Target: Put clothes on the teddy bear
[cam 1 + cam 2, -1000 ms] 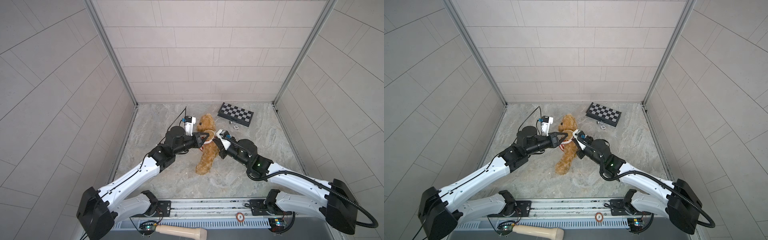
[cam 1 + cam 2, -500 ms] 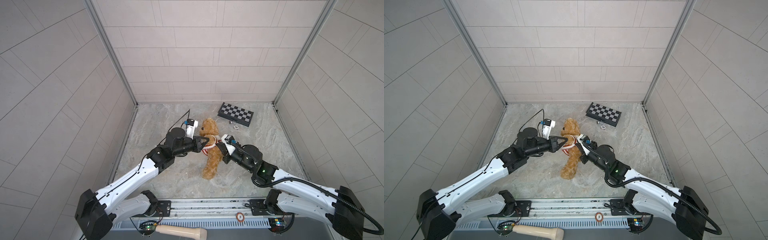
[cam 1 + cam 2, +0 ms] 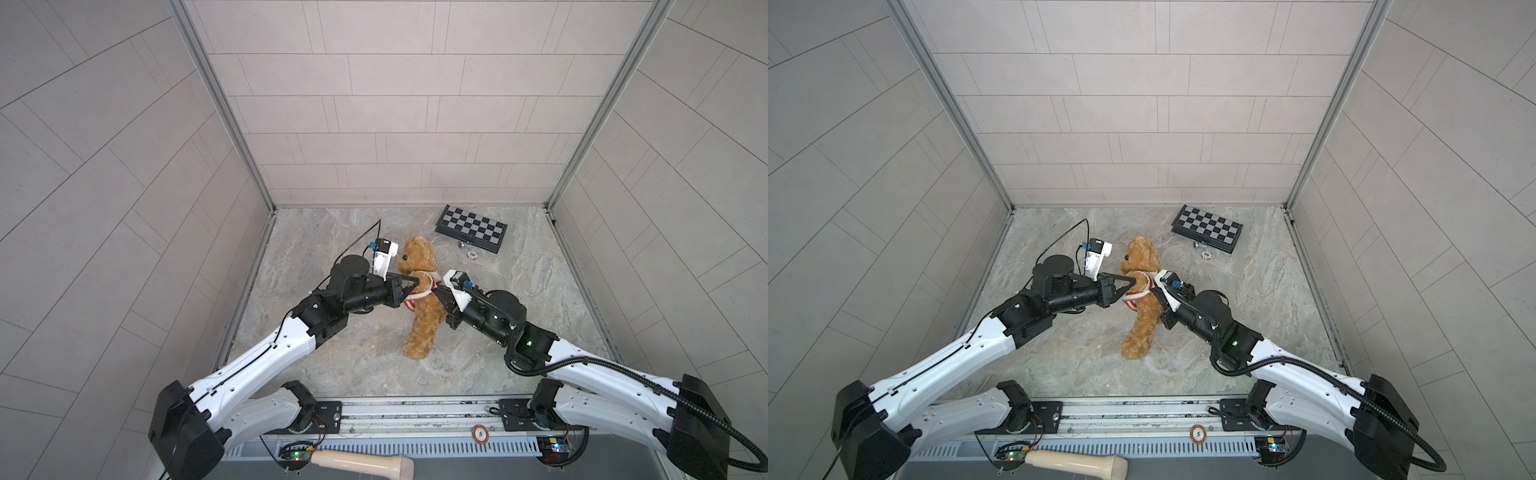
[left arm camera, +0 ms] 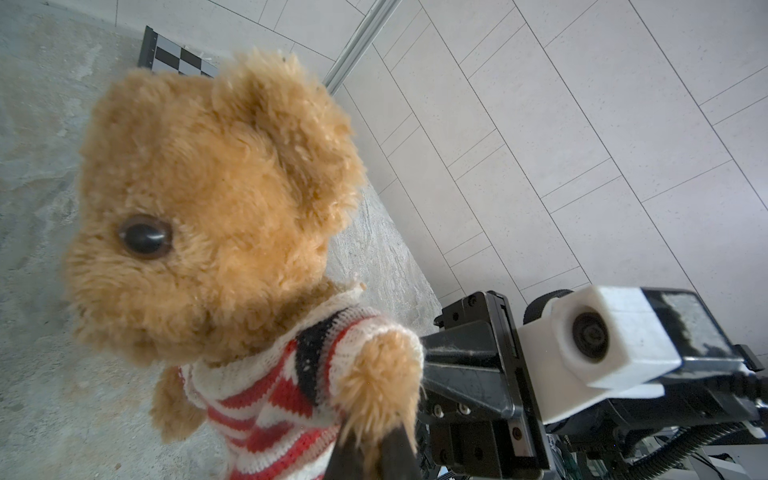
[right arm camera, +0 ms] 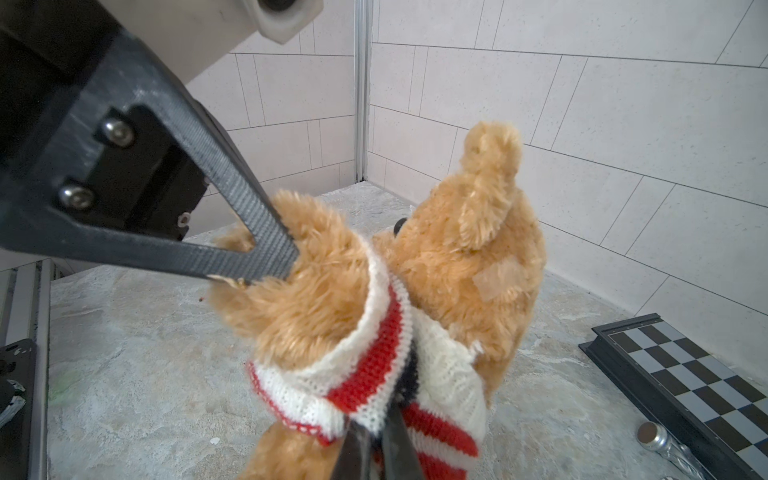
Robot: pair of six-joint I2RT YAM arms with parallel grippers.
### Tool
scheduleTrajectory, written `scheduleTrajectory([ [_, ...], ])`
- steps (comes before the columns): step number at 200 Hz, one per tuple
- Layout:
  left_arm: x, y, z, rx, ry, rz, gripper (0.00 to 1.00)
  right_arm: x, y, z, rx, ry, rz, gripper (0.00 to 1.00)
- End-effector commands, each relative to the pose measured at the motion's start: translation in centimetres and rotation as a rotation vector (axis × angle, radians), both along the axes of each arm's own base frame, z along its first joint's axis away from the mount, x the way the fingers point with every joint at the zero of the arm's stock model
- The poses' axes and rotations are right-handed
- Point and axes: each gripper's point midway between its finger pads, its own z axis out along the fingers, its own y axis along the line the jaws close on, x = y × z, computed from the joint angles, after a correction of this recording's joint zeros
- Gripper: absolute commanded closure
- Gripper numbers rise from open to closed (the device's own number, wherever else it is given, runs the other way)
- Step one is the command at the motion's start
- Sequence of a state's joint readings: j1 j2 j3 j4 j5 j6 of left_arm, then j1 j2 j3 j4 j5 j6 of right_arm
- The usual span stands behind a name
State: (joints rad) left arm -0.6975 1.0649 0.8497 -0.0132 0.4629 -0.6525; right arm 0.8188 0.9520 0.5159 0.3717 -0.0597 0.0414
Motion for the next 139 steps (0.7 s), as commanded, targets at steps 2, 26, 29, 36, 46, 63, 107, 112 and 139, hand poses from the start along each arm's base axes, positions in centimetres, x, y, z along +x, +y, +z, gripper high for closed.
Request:
scheduleTrajectory([
  [2, 0.1, 0.3, 4.0, -0.059, -0.108, -0.006, 1.0, 0.7, -1.7, -0.6, -0.044, 0.016, -0.076, 0.95],
  [26, 0.1, 0.3, 3.5, -0.05, -0.103, -0.007, 1.0, 0.3, -1.8, -0.9, -0.033, 0.029, -0.064, 0.94],
  [29, 0.1, 0.3, 3.5, -0.05, -0.104, -0.007, 1.0, 0.3, -1.8, -1.0, -0.032, 0.031, -0.063, 0.94],
  [36, 0.1, 0.3, 3.5, -0.049, -0.106, -0.009, 1.0, 0.2, -1.9, -1.2, -0.031, 0.036, -0.064, 0.93],
  [46, 0.0, 0.3, 3.6, -0.048, -0.111, -0.012, 1.0, 0.1, -2.0, -1.2, -0.025, 0.04, -0.064, 0.92],
  [63, -0.1, 0.2, 3.7, -0.044, -0.117, -0.023, 1.0, 0.0, -2.0, -1.1, -0.022, 0.041, -0.06, 0.85],
  [107, -0.3, 0.1, 3.7, -0.037, -0.114, -0.041, 1.0, -0.2, -1.3, 0.6, 0.009, 0.011, -0.022, 0.75],
  [112, -0.3, 0.0, 3.6, -0.037, -0.112, -0.044, 1.0, -0.2, -1.1, 0.7, 0.012, 0.009, -0.014, 0.75],
  [139, -0.3, -0.2, 3.2, -0.033, -0.1, -0.047, 1.0, -0.1, 0.0, 1.2, 0.021, 0.008, 0.024, 0.74],
])
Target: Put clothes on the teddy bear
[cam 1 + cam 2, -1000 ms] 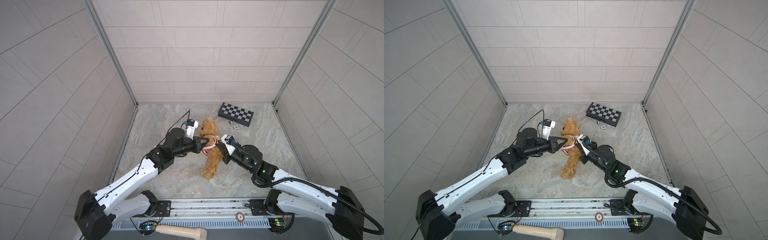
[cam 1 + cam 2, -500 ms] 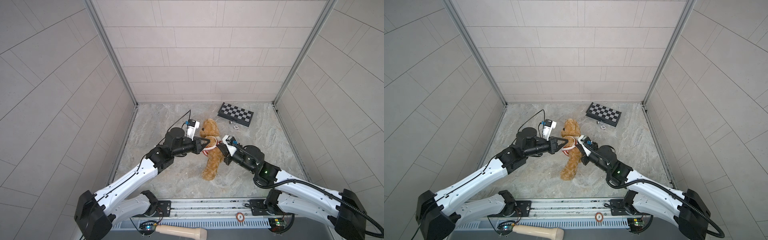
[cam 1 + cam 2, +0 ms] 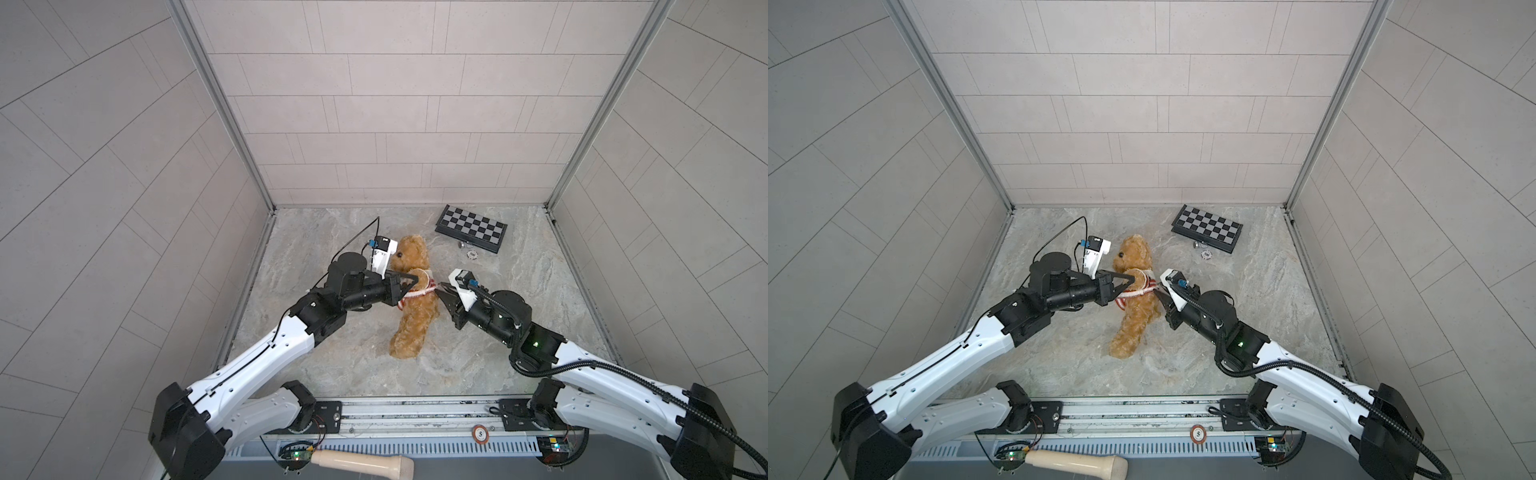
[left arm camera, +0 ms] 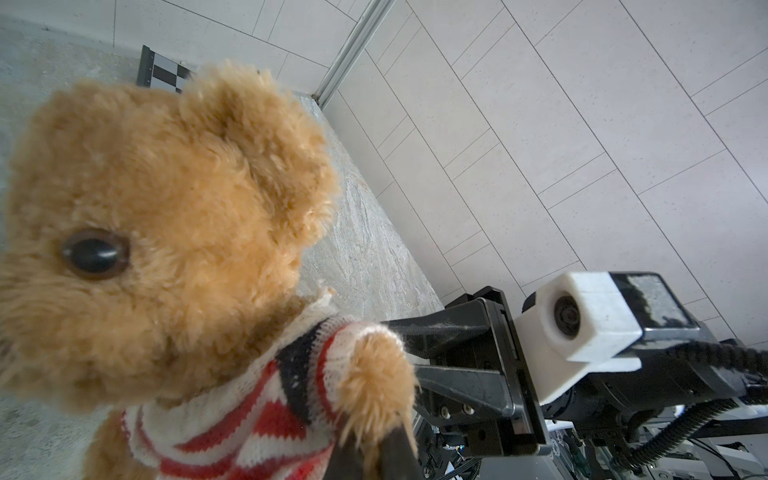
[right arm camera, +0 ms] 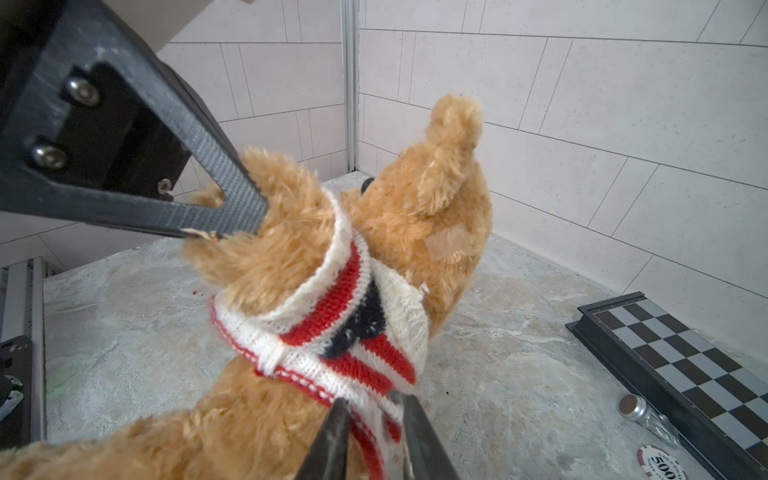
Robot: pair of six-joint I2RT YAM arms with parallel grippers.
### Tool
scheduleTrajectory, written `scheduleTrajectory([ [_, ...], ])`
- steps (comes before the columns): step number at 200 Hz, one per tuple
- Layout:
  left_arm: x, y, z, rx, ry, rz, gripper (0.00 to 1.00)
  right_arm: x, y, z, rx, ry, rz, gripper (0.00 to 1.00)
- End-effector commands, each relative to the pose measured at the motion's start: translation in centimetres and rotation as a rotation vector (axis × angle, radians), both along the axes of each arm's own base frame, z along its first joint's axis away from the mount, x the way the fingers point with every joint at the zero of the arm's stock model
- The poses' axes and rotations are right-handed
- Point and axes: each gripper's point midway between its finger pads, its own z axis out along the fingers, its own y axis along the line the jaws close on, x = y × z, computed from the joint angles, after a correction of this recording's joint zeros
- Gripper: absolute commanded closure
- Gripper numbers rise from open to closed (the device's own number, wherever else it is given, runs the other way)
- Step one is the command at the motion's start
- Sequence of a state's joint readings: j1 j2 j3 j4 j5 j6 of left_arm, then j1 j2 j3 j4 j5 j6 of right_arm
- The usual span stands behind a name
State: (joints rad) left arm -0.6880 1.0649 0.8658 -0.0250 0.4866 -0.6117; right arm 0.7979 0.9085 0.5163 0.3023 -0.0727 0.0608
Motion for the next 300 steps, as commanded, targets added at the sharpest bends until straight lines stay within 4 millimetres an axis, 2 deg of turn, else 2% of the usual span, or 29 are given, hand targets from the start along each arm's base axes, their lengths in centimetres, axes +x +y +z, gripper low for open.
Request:
scheduleTrajectory([
  [1, -0.3, -0.2, 2.7, -0.042, -0.066, -0.024, 1.0, 0.1, 1.0, 1.5, 0.026, -0.025, 0.036, 0.74],
  [39, -0.4, -0.4, 2.8, -0.046, -0.068, -0.028, 1.0, 0.5, 2.0, 1.2, 0.022, -0.022, 0.059, 0.74],
  [76, -0.4, -0.1, 3.3, -0.049, -0.077, -0.019, 1.0, 0.7, 1.8, 0.4, 0.009, -0.014, 0.047, 0.96],
  [85, -0.5, 0.0, 3.5, -0.051, -0.083, -0.017, 1.0, 0.9, 1.3, 0.1, 0.007, -0.014, 0.02, 1.0],
  [115, -0.9, 0.2, 4.6, -0.055, -0.106, -0.026, 1.0, 1.7, -0.8, -2.0, -0.018, 0.016, -0.093, 1.0],
  [152, -1.1, 0.9, 4.6, -0.013, -0.12, -0.013, 1.0, 2.0, -2.9, -4.7, -0.036, 0.047, -0.191, 1.0],
  [202, -1.5, 1.2, 4.7, -0.001, -0.128, -0.018, 1.0, 2.6, -5.9, -5.1, 0.004, 0.054, -0.318, 1.0],
  [264, -1.5, 1.5, 3.2, 0.051, -0.116, -0.015, 1.0, 1.5, -5.2, -6.1, -0.003, 0.06, -0.232, 1.0],
  [285, -0.9, 2.3, 3.9, 0.047, -0.111, 0.053, 1.0, -0.2, -4.0, -6.3, -0.006, 0.065, -0.115, 1.0],
  [300, 0.2, 3.3, 3.9, 0.048, -0.109, 0.141, 1.0, -2.1, -2.1, -5.5, 0.013, 0.081, 0.037, 1.0],
])
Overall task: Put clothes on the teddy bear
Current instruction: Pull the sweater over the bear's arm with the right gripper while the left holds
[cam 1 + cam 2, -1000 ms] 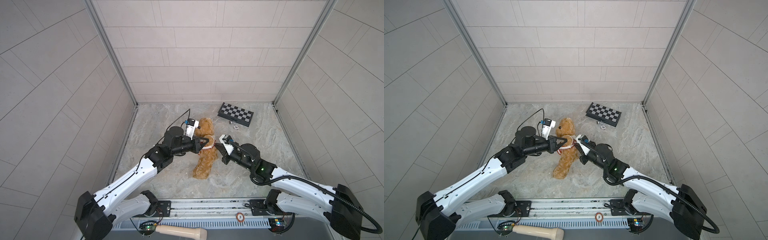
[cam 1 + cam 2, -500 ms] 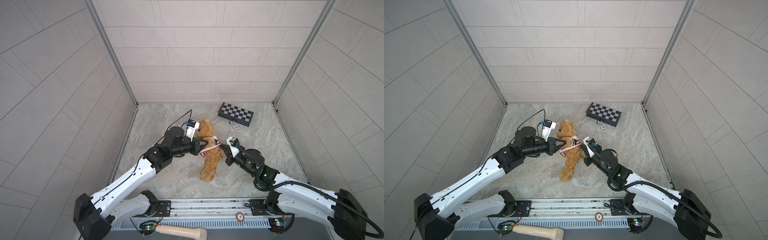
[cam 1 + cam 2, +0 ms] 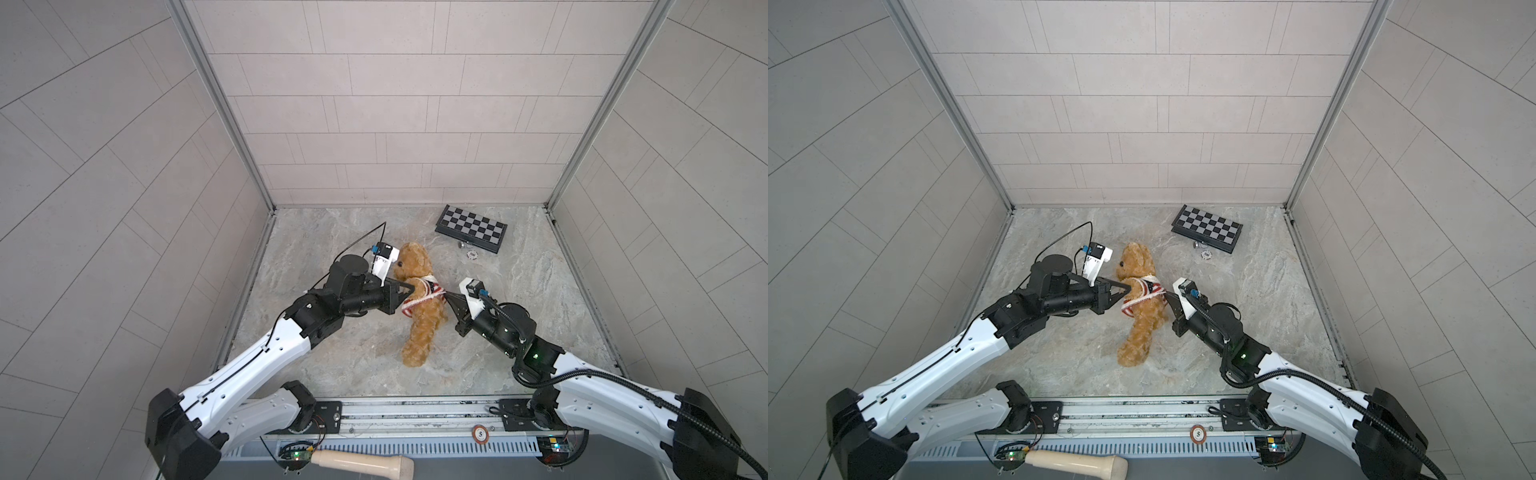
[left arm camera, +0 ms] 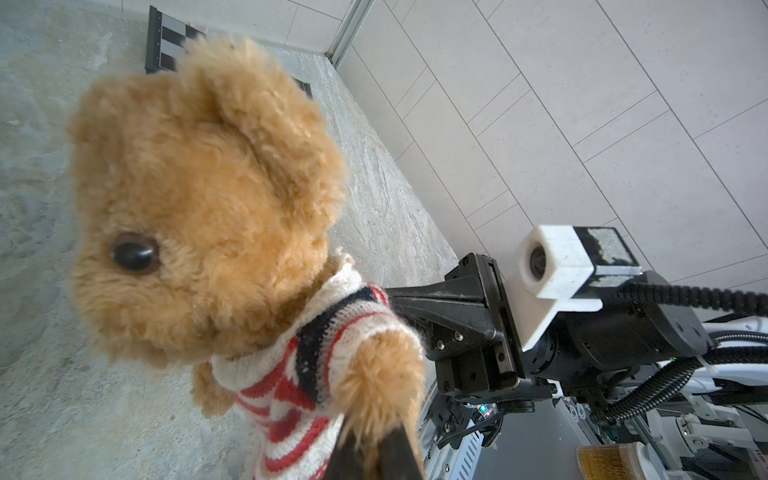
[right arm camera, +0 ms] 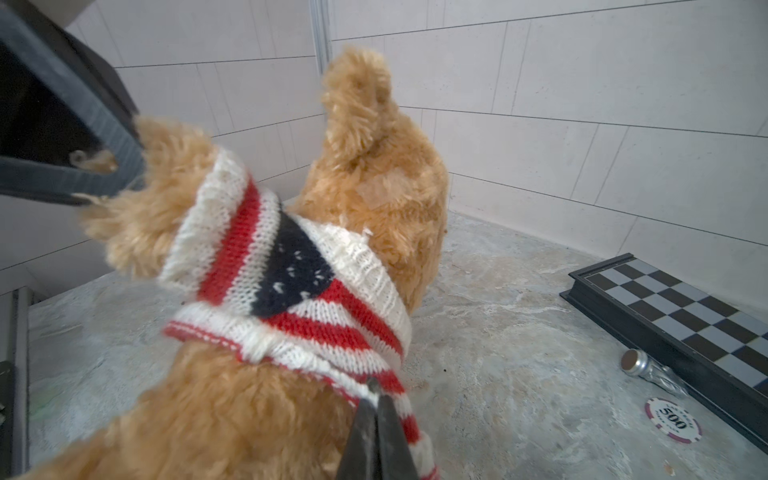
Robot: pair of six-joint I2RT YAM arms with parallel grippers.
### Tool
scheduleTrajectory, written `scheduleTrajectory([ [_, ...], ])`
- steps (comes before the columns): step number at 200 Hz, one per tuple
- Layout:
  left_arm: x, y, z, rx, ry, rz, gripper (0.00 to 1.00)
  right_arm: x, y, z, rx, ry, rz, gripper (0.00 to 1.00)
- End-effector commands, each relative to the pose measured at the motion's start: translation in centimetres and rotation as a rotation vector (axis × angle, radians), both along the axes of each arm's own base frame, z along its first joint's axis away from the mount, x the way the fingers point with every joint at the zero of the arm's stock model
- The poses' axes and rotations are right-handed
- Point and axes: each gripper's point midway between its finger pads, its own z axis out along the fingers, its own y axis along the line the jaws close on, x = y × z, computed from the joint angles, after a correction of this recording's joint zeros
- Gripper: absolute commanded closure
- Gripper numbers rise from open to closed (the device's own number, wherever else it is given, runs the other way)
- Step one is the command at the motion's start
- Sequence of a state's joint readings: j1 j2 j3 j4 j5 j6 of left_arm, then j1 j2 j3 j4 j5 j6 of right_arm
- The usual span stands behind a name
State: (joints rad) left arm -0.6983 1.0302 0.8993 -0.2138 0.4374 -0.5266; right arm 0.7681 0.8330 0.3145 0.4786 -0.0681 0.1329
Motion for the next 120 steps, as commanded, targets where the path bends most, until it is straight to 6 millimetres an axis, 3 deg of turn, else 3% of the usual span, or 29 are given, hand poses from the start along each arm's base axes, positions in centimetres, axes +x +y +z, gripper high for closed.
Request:
scheduleTrajectory([
  [1, 1.3, 1.9, 5.3, -0.076, -0.127, 0.131, 1.0, -1.6, 0.2, -2.3, -0.071, 0.068, 0.095, 1.0],
  [30, 2.8, 1.9, 4.2, -0.021, -0.131, 0.183, 1.0, -4.3, 3.2, 1.0, -0.037, 0.068, 0.277, 1.0],
  [58, 3.4, 0.5, 3.2, -0.021, -0.115, 0.181, 1.0, -4.3, 5.1, 1.5, -0.065, 0.075, 0.306, 1.0],
  [89, 3.6, 0.0, 2.8, -0.033, -0.094, 0.2, 1.0, -3.3, 5.8, 0.4, -0.07, 0.082, 0.276, 1.0],
  [120, 3.4, -0.1, 3.6, -0.071, -0.083, 0.193, 1.0, -1.6, 3.8, -3.9, -0.158, 0.11, 0.133, 1.0],
])
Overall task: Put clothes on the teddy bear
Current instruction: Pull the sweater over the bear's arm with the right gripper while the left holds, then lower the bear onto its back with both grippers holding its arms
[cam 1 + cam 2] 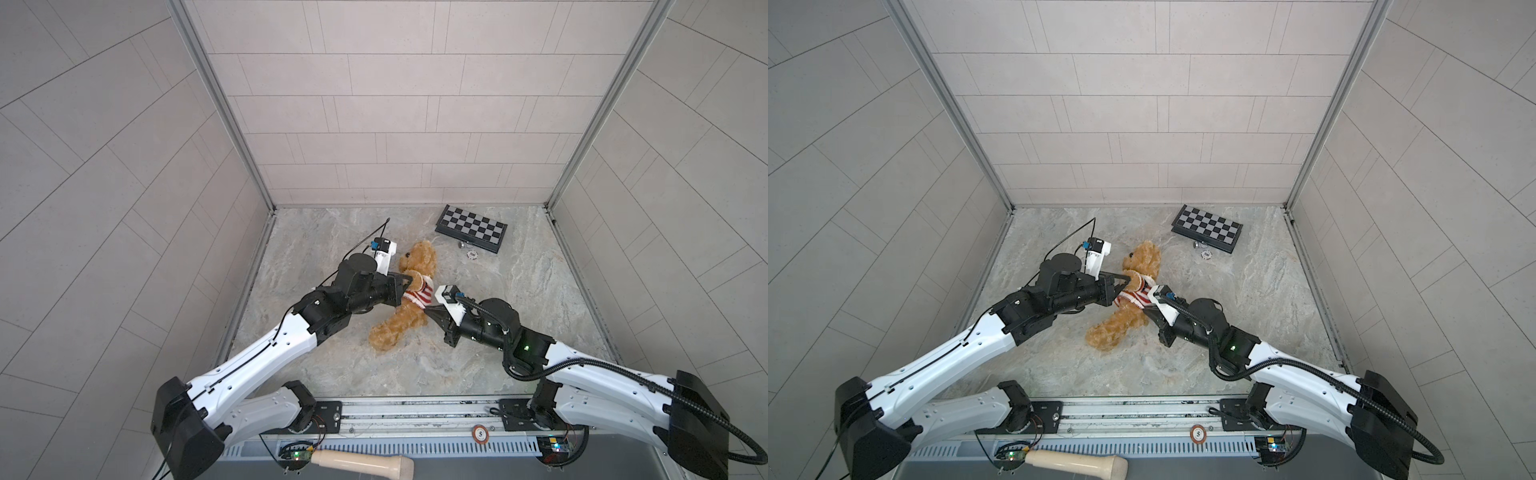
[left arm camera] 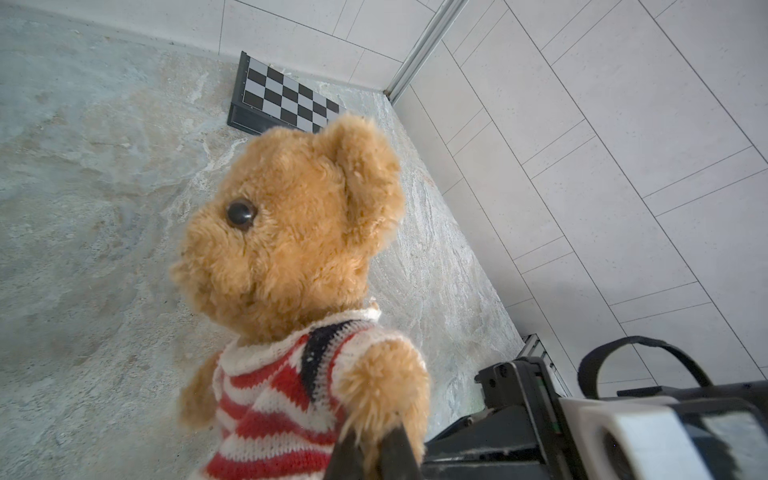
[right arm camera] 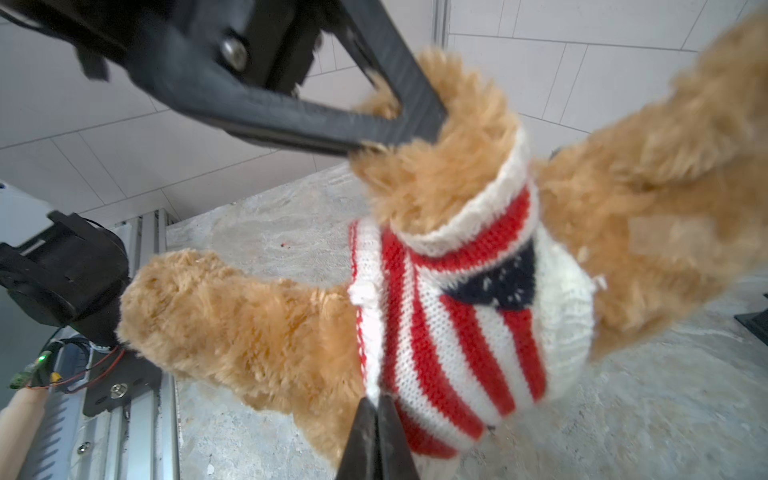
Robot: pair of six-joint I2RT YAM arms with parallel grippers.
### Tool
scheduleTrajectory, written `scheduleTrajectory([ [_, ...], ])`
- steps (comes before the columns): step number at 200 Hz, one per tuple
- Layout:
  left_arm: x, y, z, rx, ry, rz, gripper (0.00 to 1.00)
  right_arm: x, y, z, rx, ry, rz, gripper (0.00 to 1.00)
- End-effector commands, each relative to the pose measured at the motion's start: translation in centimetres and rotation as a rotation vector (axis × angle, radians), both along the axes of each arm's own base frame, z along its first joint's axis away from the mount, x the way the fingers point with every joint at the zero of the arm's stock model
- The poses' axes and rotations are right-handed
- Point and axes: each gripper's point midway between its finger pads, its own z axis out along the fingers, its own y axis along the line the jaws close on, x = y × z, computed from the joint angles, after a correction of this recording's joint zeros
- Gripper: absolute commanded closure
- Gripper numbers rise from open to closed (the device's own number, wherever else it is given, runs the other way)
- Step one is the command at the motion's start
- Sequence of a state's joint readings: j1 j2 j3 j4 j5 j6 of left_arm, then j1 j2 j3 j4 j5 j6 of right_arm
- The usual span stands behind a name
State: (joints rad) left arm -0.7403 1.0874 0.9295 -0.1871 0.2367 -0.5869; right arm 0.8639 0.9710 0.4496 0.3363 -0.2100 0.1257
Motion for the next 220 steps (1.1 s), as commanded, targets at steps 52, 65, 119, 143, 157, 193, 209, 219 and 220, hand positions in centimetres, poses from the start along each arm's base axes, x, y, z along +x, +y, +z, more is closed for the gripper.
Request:
scheduleTrajectory([
  [52, 0.4, 0.1, 2.9, -0.034, -0.052, 0.019, 1.0, 1.1, -1.9, -0.8, -0.096, -0.05, -0.1, 0.9],
  [65, 0.6, 0.4, 2.5, -0.013, -0.05, 0.03, 1.0, 1.2, -2.2, 0.9, -0.065, -0.076, -0.119, 0.82],
  [119, 1.1, 0.5, 1.5, 0.012, -0.036, 0.055, 1.0, 1.2, -2.2, 5.3, -0.035, -0.104, -0.121, 0.64],
  [143, 1.3, 0.8, 0.8, 0.039, -0.026, 0.069, 1.0, 2.1, -1.1, 6.6, 0.015, -0.126, -0.126, 0.58],
  [157, 1.2, 0.7, 0.6, 0.036, -0.021, 0.067, 1.0, 2.8, -0.1, 7.4, 0.026, -0.141, -0.115, 0.58],
  [193, 0.4, 0.4, 0.8, 0.023, -0.029, 0.018, 1.0, 4.2, 1.0, 7.7, 0.039, -0.156, -0.137, 0.63],
  [209, -0.4, 0.2, 0.9, 0.032, -0.04, -0.031, 1.0, 4.5, 1.2, 7.1, 0.01, -0.158, -0.135, 0.62],
  [219, -0.9, 0.4, 0.8, 0.051, -0.044, -0.053, 1.0, 4.6, 1.2, 6.7, -0.006, -0.159, -0.131, 0.61],
  [220, -1.0, 0.4, 0.8, 0.053, -0.045, -0.055, 1.0, 4.5, 1.2, 6.6, -0.007, -0.16, -0.131, 0.61],
])
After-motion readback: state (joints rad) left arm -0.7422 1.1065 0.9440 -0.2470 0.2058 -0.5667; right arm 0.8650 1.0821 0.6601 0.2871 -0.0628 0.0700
